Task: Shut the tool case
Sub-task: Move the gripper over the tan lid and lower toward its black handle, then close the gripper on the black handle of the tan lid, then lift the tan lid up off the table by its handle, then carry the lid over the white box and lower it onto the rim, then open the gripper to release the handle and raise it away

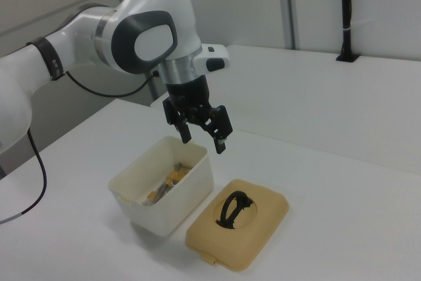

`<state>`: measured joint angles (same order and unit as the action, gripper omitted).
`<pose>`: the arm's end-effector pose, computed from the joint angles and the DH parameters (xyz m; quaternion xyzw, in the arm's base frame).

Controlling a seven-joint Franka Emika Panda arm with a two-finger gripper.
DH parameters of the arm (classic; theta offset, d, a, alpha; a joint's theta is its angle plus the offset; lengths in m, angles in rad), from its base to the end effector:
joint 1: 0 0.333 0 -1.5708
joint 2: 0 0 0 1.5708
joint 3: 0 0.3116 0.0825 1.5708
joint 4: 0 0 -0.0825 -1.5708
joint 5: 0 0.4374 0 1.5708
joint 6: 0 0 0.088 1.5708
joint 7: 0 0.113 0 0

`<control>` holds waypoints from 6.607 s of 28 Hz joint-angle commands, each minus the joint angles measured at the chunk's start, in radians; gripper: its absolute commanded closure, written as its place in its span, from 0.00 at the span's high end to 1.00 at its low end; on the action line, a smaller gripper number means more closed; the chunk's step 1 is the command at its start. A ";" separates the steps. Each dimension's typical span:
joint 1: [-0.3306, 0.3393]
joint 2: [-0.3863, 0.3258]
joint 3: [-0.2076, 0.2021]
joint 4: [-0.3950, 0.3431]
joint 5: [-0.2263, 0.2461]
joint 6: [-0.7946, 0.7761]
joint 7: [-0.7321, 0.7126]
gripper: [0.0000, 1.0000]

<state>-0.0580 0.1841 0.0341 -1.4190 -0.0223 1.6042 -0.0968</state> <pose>0.6658 -0.0203 0.5797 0.9993 0.0365 0.0001 0.0080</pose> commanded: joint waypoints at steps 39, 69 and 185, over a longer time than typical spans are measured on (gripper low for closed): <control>0.041 0.167 0.000 -0.213 -0.028 0.401 0.095 1.00; 0.056 0.230 0.000 -0.232 -0.110 0.433 0.158 0.25; 0.359 0.152 0.026 -0.012 -0.034 0.108 0.425 1.00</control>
<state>0.2888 0.3196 0.0648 -1.4520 -0.0496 1.7277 0.2887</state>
